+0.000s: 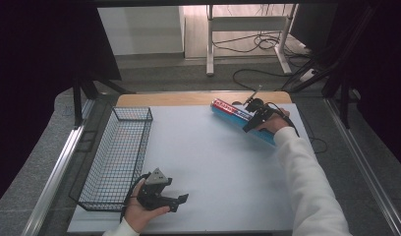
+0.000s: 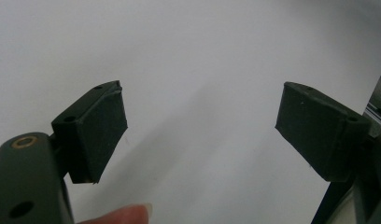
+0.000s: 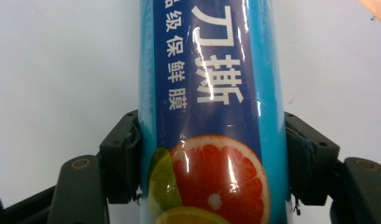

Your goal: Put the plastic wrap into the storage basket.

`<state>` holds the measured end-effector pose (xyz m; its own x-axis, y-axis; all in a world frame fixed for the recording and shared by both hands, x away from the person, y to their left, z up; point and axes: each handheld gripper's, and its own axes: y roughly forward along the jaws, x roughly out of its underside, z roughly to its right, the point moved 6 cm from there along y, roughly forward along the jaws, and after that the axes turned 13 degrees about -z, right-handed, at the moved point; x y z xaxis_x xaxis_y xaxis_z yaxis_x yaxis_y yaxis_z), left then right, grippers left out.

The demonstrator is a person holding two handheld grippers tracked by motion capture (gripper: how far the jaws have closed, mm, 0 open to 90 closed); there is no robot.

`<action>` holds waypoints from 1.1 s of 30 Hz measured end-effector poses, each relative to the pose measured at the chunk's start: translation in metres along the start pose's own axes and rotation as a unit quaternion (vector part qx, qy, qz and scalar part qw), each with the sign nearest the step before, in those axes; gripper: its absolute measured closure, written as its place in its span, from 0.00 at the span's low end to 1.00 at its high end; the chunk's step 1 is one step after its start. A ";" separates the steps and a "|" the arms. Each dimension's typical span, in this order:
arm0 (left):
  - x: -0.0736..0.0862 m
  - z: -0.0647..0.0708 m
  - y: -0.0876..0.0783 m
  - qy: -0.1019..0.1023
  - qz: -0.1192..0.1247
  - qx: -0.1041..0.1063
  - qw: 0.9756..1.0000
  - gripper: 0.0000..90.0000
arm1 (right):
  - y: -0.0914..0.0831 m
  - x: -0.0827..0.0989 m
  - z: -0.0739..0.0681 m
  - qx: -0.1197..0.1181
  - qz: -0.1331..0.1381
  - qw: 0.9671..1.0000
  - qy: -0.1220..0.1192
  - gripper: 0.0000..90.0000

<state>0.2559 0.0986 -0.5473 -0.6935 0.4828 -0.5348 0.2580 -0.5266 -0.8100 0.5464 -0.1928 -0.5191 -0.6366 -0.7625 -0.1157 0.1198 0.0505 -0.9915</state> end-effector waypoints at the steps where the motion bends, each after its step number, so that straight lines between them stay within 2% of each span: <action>1: 0.000 0.000 0.000 0.000 0.001 0.002 1.000 0.18 | -0.003 0.002 -0.005 -0.003 0.004 1.000 0.002 0.35; 6: 0.000 -0.001 -0.001 -0.004 0.003 0.000 1.000 0.18 | -0.013 0.006 -0.016 -0.005 0.017 1.000 0.005 0.35; 9: -0.001 0.000 0.000 -0.005 0.004 -0.004 1.000 0.18 | -0.022 0.013 -0.026 -0.021 0.038 0.999 0.008 0.35; 15: -0.002 0.001 0.000 -0.019 0.009 0.006 1.000 0.18 | -0.030 0.026 -0.045 -0.029 0.049 0.998 0.005 0.35; 16: -0.002 0.001 0.000 -0.021 0.010 0.005 1.000 0.18 | -0.032 0.033 -0.052 -0.035 0.059 0.998 0.006 0.35; 20: -0.002 0.000 0.000 -0.028 0.013 0.000 1.000 0.18 | -0.036 0.044 -0.064 -0.043 0.068 0.997 0.008 0.35; 23: -0.004 -0.002 0.000 -0.036 0.016 0.001 0.999 0.18 | -0.042 0.058 -0.077 -0.051 0.086 0.995 0.003 0.35; 28: -0.006 -0.004 0.000 -0.041 0.020 -0.001 0.999 0.17 | -0.048 0.068 -0.090 -0.058 0.106 0.993 -0.001 0.35; 29: -0.006 -0.004 -0.001 -0.043 0.022 0.000 0.999 0.17 | -0.051 0.072 -0.097 -0.063 0.113 0.992 -0.005 0.35; 30: -0.007 -0.004 -0.002 -0.044 0.024 0.000 0.999 0.17 | -0.051 0.072 -0.097 -0.063 0.113 0.992 -0.005 0.35; 33: -0.010 -0.004 -0.005 -0.045 0.032 -0.003 0.999 0.17 | -0.054 0.079 -0.109 -0.069 0.123 0.990 -0.010 0.35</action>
<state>0.2640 0.0996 -0.5391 -0.7326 0.3845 -0.5617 0.3074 -0.5493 -0.7770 0.4066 -0.1854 -0.4810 -0.5865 -0.7282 -0.3545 0.1624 0.3231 -0.9323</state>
